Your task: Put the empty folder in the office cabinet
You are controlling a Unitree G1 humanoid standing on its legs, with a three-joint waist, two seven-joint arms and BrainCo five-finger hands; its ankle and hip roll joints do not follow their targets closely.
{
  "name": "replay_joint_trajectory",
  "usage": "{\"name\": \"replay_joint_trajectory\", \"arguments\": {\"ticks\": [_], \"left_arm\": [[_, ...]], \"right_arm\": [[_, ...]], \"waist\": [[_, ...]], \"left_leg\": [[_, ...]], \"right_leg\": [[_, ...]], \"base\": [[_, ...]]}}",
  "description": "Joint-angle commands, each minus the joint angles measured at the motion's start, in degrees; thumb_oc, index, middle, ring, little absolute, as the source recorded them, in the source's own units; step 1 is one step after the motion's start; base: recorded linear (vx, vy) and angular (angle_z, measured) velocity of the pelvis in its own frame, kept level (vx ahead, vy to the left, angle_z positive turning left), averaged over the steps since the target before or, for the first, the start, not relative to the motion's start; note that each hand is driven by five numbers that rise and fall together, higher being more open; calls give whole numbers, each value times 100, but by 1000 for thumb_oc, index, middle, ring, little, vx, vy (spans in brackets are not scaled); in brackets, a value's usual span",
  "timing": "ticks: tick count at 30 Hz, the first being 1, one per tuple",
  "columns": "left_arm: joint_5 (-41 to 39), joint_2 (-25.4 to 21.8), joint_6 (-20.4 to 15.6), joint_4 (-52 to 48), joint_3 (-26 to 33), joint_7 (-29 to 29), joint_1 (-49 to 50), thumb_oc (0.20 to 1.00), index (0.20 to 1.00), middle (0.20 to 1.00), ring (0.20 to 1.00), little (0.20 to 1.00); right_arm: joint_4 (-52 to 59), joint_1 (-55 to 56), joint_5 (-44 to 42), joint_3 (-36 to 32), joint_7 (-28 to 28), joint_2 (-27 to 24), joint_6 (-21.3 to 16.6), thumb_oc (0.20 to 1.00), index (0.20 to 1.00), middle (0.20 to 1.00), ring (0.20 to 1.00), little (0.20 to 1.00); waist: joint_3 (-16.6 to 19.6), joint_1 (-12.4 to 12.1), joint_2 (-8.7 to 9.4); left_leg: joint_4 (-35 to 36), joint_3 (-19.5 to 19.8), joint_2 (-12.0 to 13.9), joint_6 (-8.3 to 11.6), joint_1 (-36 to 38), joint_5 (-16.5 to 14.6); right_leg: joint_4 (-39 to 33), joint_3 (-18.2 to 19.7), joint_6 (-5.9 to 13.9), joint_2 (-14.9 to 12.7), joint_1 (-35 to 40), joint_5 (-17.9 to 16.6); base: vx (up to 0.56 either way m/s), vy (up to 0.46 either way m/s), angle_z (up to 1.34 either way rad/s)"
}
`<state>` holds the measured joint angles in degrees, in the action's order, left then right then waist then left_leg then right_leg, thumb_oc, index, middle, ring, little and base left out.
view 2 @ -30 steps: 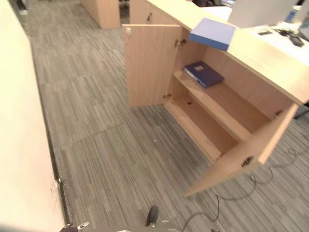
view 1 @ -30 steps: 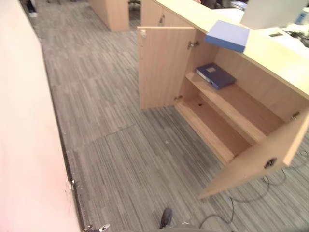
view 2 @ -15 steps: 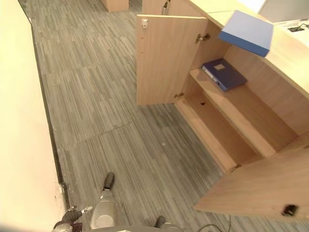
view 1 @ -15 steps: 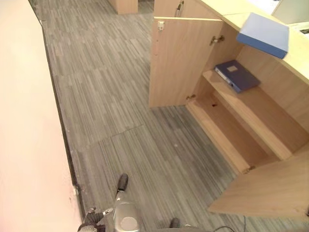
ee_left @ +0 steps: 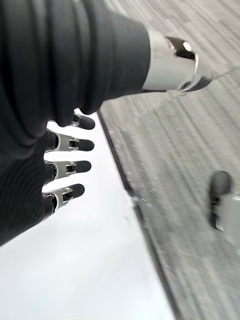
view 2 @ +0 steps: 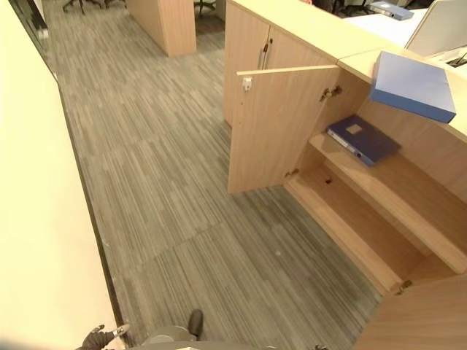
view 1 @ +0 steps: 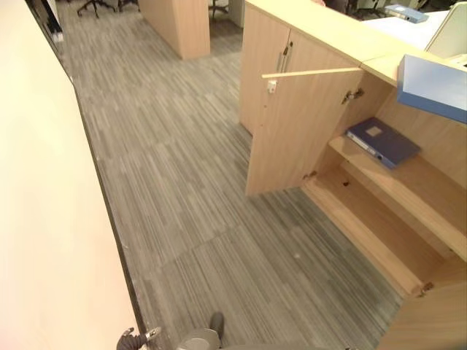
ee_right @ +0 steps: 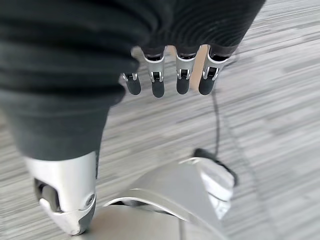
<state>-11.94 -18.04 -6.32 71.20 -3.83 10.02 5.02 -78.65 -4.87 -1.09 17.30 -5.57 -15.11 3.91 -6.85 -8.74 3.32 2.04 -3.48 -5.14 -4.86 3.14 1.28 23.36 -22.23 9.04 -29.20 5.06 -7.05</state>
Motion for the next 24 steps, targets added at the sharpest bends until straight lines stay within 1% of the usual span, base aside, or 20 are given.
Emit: {"name": "replay_joint_trajectory", "arguments": {"ticks": [1,3,5,7,8,9,10,11,13,14,15,16,18,19,20,22,23,24], "left_arm": [[189,-102,21,-39,171,-21,6,1000,1000,1000,1000,1000],[180,-141,20,-72,286,4,67,1000,1000,1000,1000,1000],[193,-147,27,-82,327,16,61,1000,1000,1000,1000,1000],[191,-127,24,-111,356,33,74,1000,1000,1000,1000,1000],[191,-126,24,-111,356,33,74,1000,1000,1000,1000,1000],[200,-89,22,-112,374,46,77,1000,1000,1000,1000,1000],[180,-76,15,-124,384,53,53,1000,1000,1000,1000,1000],[174,-69,17,-139,392,52,39,1000,1000,1000,1000,1000],[174,-74,22,-184,419,70,-8,1000,1000,1000,1000,1000],[216,-75,29,-186,424,54,-26,1000,1000,1000,1000,1000],[229,-66,36,-170,438,59,-10,1000,1000,1000,1000,1000],[222,-61,51,-143,438,67,-14,1000,1000,1000,1000,1000],[184,-30,66,-115,441,80,-13,1000,1000,1000,1000,1000],[184,-29,65,-115,441,80,-13,1000,1000,1000,1000,1000],[207,20,74,11,360,71,-55,1000,1000,1000,1000,1000],[161,91,68,35,295,66,-37,1000,1000,1000,1000,1000],[147,110,57,-36,228,59,-113,1000,1000,1000,1000,1000],[146,110,58,-36,227,60,-114,1000,1000,1000,1000,1000]], "right_arm": [[235,-247,87,-67,128,357,-297,1000,1000,1000,1000,1000],[401,-400,152,22,139,344,-335,1000,1000,1000,1000,1000],[478,-547,150,57,120,335,-350,1000,1000,1000,1000,1000],[531,-632,118,86,106,336,-352,1000,1000,1000,1000,1000],[531,-632,118,86,106,335,-352,1000,1000,1000,1000,1000],[568,-662,34,68,71,321,-353,1000,1000,1000,1000,1000],[576,-663,3,59,64,326,-349,1000,1000,1000,1000,1000],[576,-665,-1,62,60,333,-341,1000,1000,1000,1000,1000],[557,-660,14,89,63,358,-320,1000,1000,1000,1000,1000],[534,-651,-4,84,66,358,-323,1000,1000,1000,1000,1000],[487,-617,0,92,54,398,-322,1000,1000,1000,1000,1000],[436,-587,-28,83,45,403,-320,1000,1000,1000,1000,1000],[345,-547,-69,56,12,409,-307,1000,1000,1000,1000,1000],[344,-547,-69,56,12,408,-307,1000,1000,1000,1000,1000],[318,-510,-171,-51,-40,388,-325,1000,1000,1000,1000,1000],[297,-456,-283,-97,-63,352,-361,1000,1000,1000,1000,1000],[282,-410,-328,-100,-108,327,-376,1000,1000,1000,1000,1000],[282,-410,-329,-100,-108,328,-377,1000,1000,1000,1000,1000]], "waist": [[-111,-268,-92],[-184,-298,-126],[-268,-305,-164],[-331,-292,-181],[-332,-293,-183],[-384,-227,-154],[-416,-222,-137],[-433,-239,-128],[-464,-302,-67],[-422,-317,6],[-378,-337,57],[-331,-313,112],[-264,-241,121],[-263,-243,120],[-219,-104,112],[-176,17,37],[-166,93,37],[-164,91,32]], "left_leg": [[-197,449,205,202,-116,-557],[-178,276,232,199,29,-649],[-237,94,296,220,91,-716],[-249,-47,368,250,194,-766],[-249,-48,371,251,196,-767],[-216,-158,397,284,341,-828],[-213,-217,427,314,400,-863],[-214,-270,456,341,431,-880],[-207,-433,516,428,516,-931],[-153,-507,515,476,576,-982],[-82,-579,528,509,668,-1005],[-39,-599,568,543,745,-1023],[55,-621,714,601,880,-1027],[57,-623,714,602,881,-1026],[16,-663,892,678,967,-1113],[-213,-707,1133,730,930,-1168],[-821,-795,1399,888,792,-1042],[-863,-792,1421,905,770,-1058]], "right_leg": [[-133,-516,-59,344,-41,98],[-204,-806,8,452,-234,137],[-609,-1067,111,597,-408,107],[-1147,-1172,200,814,-551,-7],[-1153,-1173,199,819,-547,-10],[-1635,-1217,331,967,-764,-276],[-1861,-1326,394,1017,-843,-412],[-2052,-1476,425,1042,-853,-482],[-2334,-1938,487,1036,-832,-634],[-2527,-2041,456,1110,-719,-537],[-2555,-2112,439,1135,-654,-531],[-2510,-2075,409,1187,-657,-474],[-2293,-1938,385,1228,-745,-414],[-2290,-1935,385,1228,-748,-411],[-2117,-1876,299,1272,-834,-249],[-1970,-1808,128,1427,-859,20],[-2030,-1732,-42,1669,-752,238],[-2043,-1735,-57,1690,-750,246]], "base": [[137,221,-33],[86,126,-24],[47,2,-55],[51,-46,-49],[117,-78,-49],[131,-97,-33],[168,-142,-38],[111,-148,-33],[129,-185,-53],[179,-175,-56],[224,-182,-58],[258,-194,-53],[218,-186,-28],[258,-249,-4],[232,-235,-4],[293,-369,-2],[215,-348,-16],[185,-346,-38]]}}
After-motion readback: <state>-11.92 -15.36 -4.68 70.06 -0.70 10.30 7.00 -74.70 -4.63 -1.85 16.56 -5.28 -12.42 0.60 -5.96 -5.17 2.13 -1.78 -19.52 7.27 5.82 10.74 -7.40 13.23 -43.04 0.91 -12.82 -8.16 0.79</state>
